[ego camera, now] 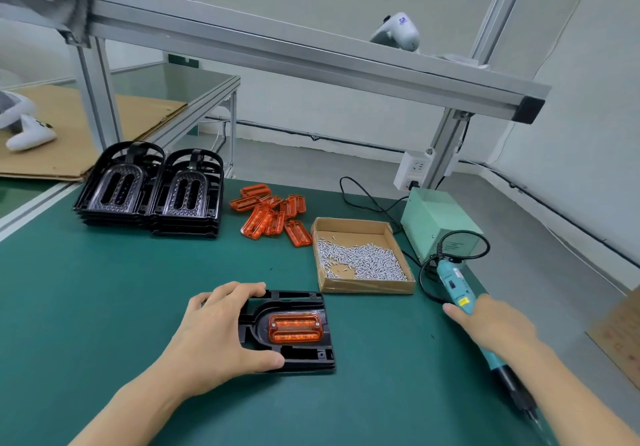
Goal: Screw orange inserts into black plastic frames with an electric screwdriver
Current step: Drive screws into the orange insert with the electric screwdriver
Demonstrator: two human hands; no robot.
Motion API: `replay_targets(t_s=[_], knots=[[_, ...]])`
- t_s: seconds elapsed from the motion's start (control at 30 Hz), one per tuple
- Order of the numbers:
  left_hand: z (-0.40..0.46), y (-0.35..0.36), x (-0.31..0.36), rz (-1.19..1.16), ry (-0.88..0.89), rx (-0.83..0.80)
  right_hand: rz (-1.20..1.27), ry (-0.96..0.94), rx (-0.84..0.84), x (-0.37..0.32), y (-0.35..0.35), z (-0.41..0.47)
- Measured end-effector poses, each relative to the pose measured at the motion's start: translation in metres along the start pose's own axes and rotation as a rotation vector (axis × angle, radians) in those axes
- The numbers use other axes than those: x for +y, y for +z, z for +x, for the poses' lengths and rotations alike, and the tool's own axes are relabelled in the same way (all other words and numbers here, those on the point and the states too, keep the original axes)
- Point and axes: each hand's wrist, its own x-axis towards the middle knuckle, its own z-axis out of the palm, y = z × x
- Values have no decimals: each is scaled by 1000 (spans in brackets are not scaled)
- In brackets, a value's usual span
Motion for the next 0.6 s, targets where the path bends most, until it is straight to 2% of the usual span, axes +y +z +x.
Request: replay_targets(t_s=[0.3,0.6], knots=[[-1,2,-1,-9,-4,18,-136,-80,215,-11,9,-2],[-1,3,-3,8,4,31,-49,-87,133,-14,15,-3]])
